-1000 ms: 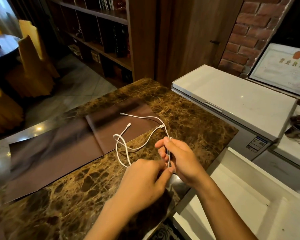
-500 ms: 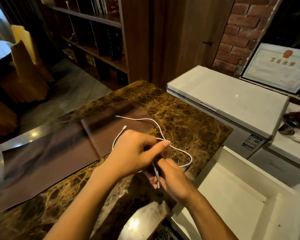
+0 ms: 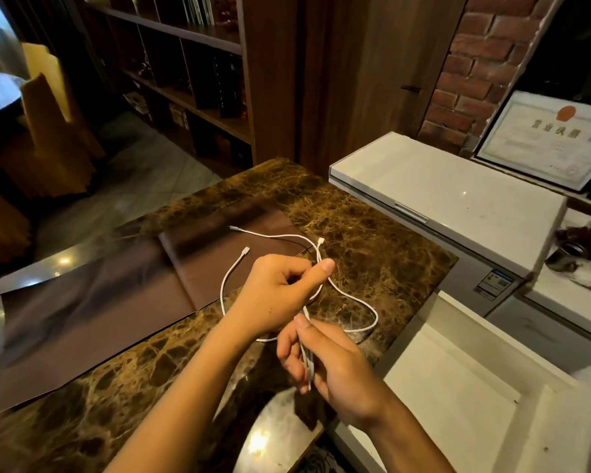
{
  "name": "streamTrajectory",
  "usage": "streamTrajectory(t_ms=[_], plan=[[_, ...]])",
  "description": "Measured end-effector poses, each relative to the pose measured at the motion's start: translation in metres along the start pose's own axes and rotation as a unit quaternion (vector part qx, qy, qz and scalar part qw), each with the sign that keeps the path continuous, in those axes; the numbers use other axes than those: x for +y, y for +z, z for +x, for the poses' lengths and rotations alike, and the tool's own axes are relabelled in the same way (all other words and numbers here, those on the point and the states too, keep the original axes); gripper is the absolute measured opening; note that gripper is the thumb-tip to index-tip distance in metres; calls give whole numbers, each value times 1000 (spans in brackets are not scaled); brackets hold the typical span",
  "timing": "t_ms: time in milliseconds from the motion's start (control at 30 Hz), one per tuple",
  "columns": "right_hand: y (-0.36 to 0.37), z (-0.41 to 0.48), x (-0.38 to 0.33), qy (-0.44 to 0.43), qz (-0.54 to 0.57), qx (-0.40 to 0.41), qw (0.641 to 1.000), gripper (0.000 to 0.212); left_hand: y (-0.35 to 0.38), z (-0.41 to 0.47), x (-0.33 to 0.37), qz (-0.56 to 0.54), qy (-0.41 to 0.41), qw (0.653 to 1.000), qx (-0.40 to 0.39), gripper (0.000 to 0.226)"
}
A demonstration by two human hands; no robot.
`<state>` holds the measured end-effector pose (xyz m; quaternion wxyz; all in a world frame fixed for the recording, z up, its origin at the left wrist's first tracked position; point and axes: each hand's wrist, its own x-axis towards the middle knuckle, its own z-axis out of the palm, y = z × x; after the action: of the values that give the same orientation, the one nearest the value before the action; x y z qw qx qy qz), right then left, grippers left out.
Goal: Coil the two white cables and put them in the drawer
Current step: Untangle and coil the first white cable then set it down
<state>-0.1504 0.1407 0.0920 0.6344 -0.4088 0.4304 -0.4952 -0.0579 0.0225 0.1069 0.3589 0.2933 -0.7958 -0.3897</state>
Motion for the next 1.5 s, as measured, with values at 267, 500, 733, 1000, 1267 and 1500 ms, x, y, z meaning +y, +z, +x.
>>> streamTrajectory(t_ms=[267,500,733,1000,1267,1500], plan=[[-8,2,-23,-57,141,-80,985,34,22,-32,-17,-120,-84,989,25,53],[-11,17,-44,-72,159,-38,984,33,46,-63,-9,-189,-128,972,51,34],[-17,30,-46,-67,150,12,986,33,46,-79,-7,-131,-168,976,41,51],[-24,43,-39,-72,102,78,989,34,45,-84,14,-36,-148,988,2,40],[-32,43,-29,-54,32,87,994,38,19,-79,28,77,-95,992,-40,45],[-32,33,-19,-33,-23,71,997,43,-9,-58,41,152,-53,984,-71,43]])
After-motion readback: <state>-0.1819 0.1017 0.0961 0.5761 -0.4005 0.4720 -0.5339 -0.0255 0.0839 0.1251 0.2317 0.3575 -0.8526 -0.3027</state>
